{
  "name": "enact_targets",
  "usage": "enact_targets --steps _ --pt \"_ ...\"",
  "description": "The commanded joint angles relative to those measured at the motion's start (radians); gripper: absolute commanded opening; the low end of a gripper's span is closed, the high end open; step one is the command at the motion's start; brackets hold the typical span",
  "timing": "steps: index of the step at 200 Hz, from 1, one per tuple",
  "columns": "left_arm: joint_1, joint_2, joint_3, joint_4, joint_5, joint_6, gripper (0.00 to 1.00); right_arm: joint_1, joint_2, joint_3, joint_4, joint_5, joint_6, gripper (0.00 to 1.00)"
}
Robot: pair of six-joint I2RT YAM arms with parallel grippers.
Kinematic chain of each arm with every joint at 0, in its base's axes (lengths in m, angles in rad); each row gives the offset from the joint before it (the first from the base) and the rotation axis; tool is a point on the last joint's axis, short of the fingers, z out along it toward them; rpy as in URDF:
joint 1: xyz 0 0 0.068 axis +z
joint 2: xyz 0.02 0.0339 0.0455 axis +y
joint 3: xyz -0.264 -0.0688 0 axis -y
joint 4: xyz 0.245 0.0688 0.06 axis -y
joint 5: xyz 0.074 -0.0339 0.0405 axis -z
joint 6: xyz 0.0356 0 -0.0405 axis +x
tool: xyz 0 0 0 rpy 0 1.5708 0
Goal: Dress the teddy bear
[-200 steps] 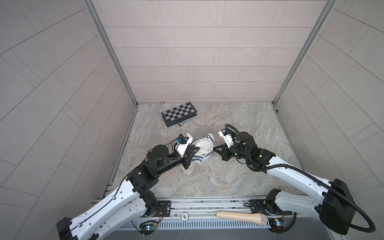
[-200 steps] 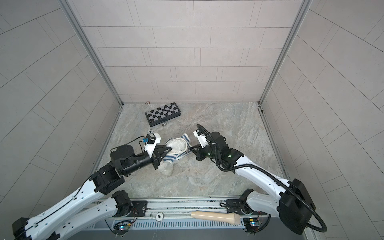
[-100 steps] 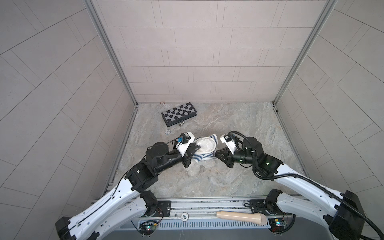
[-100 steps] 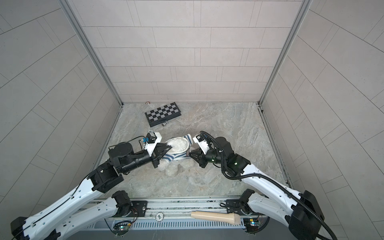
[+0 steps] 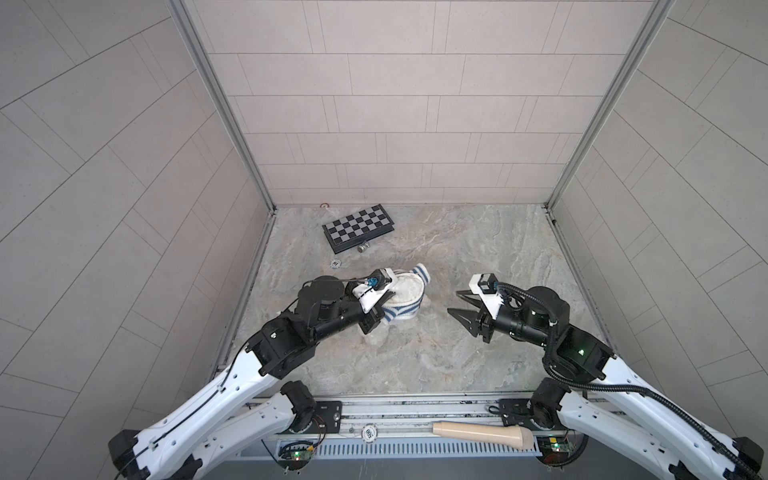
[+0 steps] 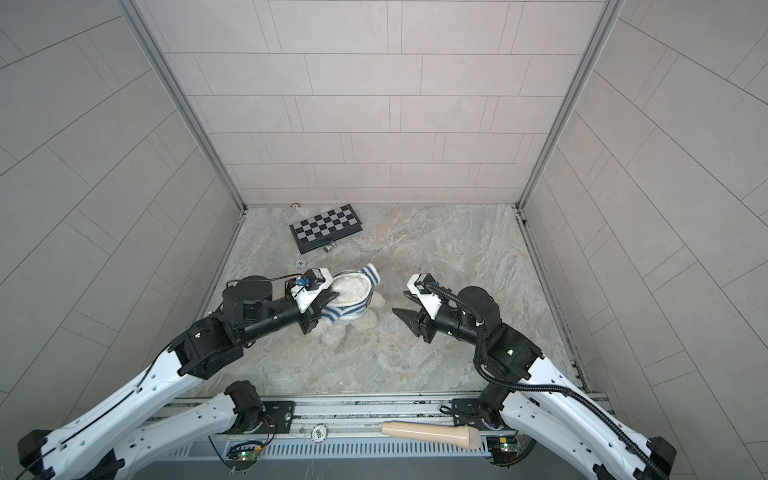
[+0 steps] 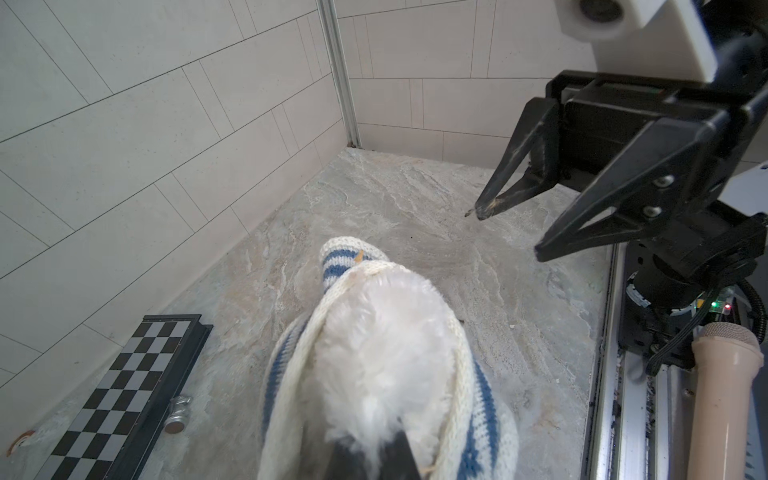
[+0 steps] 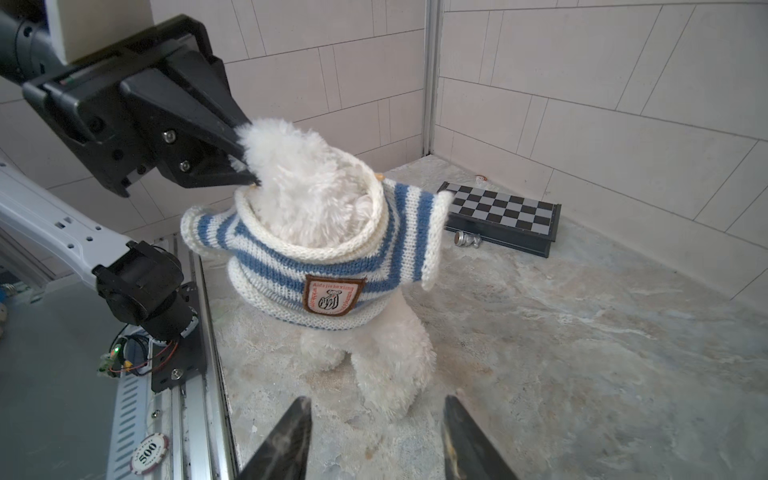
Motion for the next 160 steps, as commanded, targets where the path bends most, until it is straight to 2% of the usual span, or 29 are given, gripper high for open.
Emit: enact_targets --steps 1,60,98,160 --pt "-0.007 -0.002 0.055 -0.013 -0.004 0.050 0.00 0.033 0.015 0.064 -0.023 -0.019 -0.139 0.57" --pt "-0.040 0.021 0.084 -0.064 0.012 0.077 0.00 0.059 0.225 0.227 0.081 -0.163 -0.305 0.62" --pt "-0.048 0.033 0.087 -0.061 0.019 0.078 0.00 0.059 0.345 0.318 0.096 -0.252 -0.342 0.62" --pt "-0.053 0.045 0.096 -0.063 0.041 0.076 0.00 0.067 0.422 0.352 0.048 -0.262 -0.381 0.57"
